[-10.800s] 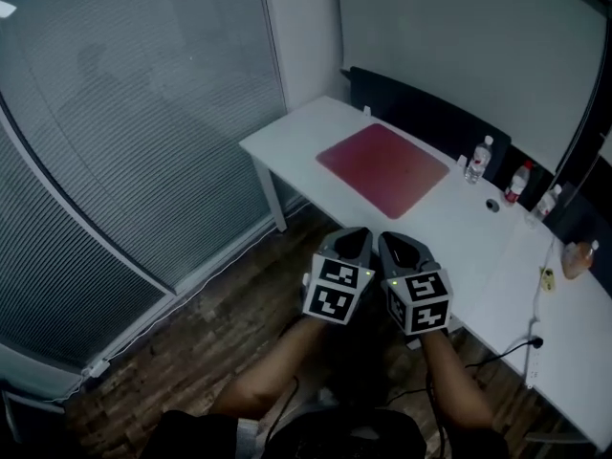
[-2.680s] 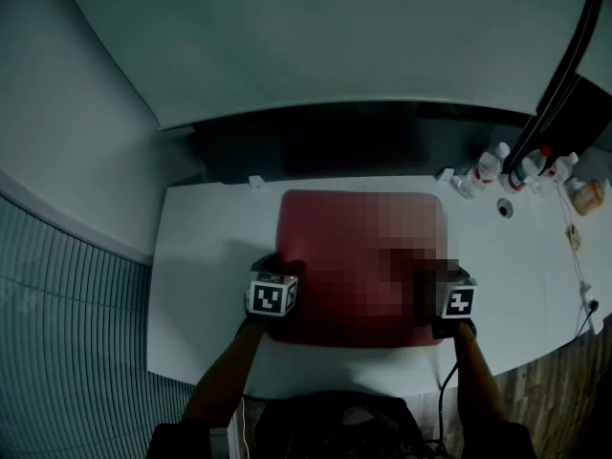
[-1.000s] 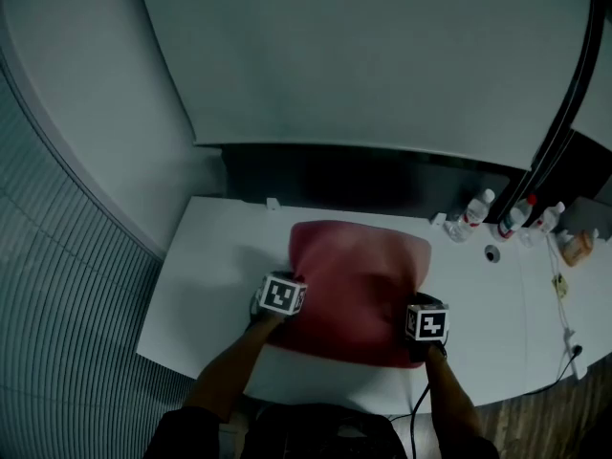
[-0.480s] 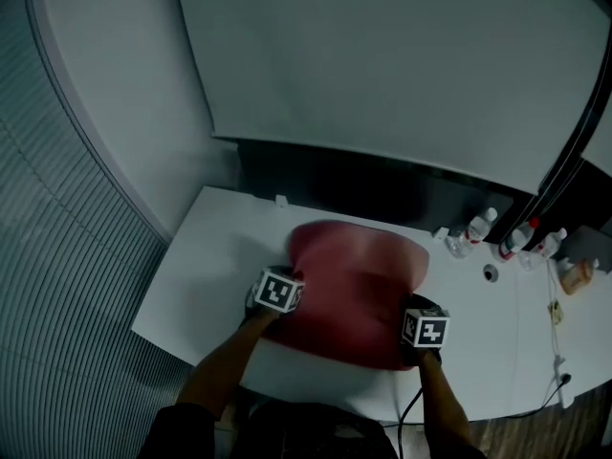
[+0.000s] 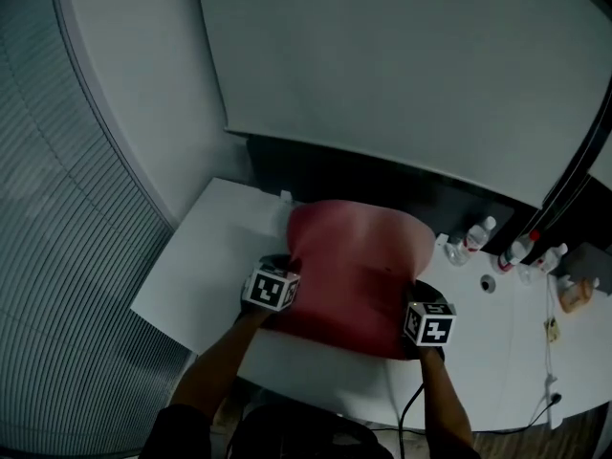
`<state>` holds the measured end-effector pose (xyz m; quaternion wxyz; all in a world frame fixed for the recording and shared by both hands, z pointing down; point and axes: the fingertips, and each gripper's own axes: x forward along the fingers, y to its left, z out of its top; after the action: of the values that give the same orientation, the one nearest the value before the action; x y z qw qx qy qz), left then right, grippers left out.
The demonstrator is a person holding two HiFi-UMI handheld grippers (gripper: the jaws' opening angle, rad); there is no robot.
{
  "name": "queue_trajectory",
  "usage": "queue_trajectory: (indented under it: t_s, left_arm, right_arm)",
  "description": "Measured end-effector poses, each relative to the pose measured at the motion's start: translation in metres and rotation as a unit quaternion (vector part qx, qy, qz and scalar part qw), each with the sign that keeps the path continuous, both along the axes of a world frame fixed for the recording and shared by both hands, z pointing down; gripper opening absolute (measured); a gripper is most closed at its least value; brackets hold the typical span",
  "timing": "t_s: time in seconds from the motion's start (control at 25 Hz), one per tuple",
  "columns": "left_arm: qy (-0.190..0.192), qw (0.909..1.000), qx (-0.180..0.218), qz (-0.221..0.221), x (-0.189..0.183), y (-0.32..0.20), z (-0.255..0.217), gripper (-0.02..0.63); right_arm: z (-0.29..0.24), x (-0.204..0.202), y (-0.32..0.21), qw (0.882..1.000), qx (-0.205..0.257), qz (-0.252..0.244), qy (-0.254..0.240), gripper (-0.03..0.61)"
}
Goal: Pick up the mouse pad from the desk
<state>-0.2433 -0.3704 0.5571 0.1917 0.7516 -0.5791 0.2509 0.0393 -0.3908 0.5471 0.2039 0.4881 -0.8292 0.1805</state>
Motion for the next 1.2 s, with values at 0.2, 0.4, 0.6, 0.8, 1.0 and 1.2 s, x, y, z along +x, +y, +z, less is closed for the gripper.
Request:
queue_trajectory:
  t_s: [0.2, 0.4, 0.6, 0.8, 1.0, 1.2]
  left_arm:
    - [0.003, 0.9992, 0.035, -0.017, 0.010, 0.009, -0.032, 0.074]
    - [0.004, 0.9975, 0.068, -0.019, 0.009, 0.014, -0.064, 0.074]
    - [0.003, 0.9955, 0.094, -0.010, 0.003, 0.014, -0.091, 0.074]
    - [0.001, 0.9927, 0.121, 0.004, -0.007, 0.015, -0.113, 0.074]
    - [0.009, 0.9891, 0.146, 0.017, -0.017, 0.018, -0.137, 0.075]
    - [0.018, 0.9859, 0.165, 0.027, -0.029, 0.020, -0.154, 0.075]
  right_arm:
    - [-0.032, 0.004, -0.001, 0.999, 0.041, -0.022, 0.004, 0.059]
    - [-0.058, 0.004, 0.003, 0.998, 0.064, -0.017, 0.007, 0.060]
    - [-0.084, -0.005, 0.011, 0.996, 0.091, -0.009, 0.007, 0.063]
    - [-0.109, -0.018, 0.019, 0.993, 0.120, 0.006, 0.013, 0.069]
    - [-0.127, -0.030, 0.026, 0.990, 0.135, 0.025, 0.009, 0.071]
    - [-0.143, -0.041, 0.032, 0.987, 0.157, 0.040, 0.001, 0.072]
